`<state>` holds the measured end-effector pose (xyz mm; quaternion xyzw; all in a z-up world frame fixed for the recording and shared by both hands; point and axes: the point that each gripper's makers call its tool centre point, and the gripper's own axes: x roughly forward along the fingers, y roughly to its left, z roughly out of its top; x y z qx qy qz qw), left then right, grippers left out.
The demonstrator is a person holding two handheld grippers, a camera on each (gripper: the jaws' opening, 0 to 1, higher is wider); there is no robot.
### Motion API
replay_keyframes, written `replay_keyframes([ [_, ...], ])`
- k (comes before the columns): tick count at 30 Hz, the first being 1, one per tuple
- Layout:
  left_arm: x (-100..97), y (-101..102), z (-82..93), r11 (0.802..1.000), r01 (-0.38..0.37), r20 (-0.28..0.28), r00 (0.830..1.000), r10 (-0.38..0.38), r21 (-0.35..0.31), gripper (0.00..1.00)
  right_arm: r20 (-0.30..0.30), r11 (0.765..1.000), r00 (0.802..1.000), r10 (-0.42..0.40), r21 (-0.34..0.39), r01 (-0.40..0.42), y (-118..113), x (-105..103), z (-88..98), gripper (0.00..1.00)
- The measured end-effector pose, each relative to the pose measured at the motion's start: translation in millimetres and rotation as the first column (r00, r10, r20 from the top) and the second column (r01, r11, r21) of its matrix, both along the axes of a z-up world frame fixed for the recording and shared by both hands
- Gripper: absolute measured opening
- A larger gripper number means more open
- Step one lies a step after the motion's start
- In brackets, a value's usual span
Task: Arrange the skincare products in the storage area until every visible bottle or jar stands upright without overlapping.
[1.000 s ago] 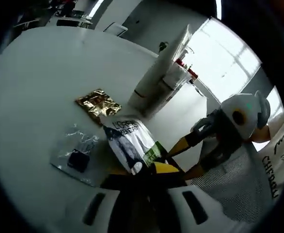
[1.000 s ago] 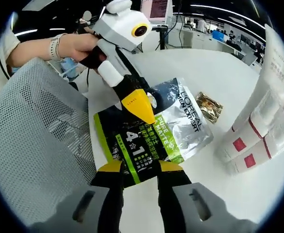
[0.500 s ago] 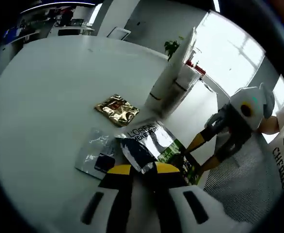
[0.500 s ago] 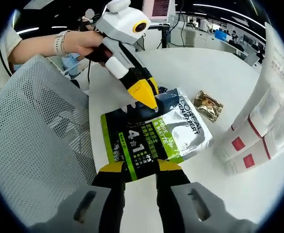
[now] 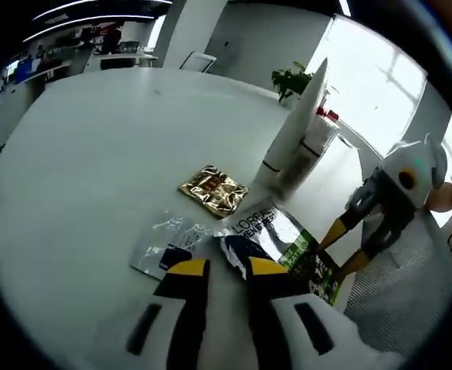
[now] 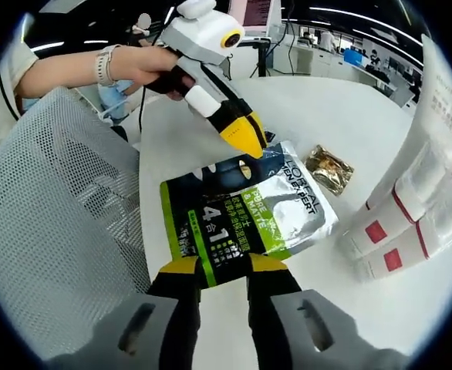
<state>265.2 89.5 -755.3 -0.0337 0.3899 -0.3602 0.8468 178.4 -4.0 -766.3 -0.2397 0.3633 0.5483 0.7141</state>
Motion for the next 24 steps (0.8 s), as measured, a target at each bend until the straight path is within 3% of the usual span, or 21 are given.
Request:
replay_keyframes([
  [9, 27.7, 8.7, -1.5, 0.999, -0.030, 0.031, 0.999, 0.029, 0.042, 0.15, -0.021, 1.000, 1.000, 0.015, 0.008, -0.015, -0.8, 2.8, -0.7, 0.19],
  [18, 41.0, 8.6, 3.2, 0.997, -0.058, 0.055, 0.997, 0.055, 0.056, 0.15, -0.018, 1.000, 1.000, -0.010, 0.012, 0.010, 0.9, 12.0, -0.7, 0.18],
  [24, 49.9, -9.9, 17.3, 0.999, 0.003, 0.118, 0.993, -0.009, 0.052, 0.15, -0.015, 1.000, 1.000, -0.005, 0.009, 0.005, -0.1, 11.8, -0.8, 0.18],
])
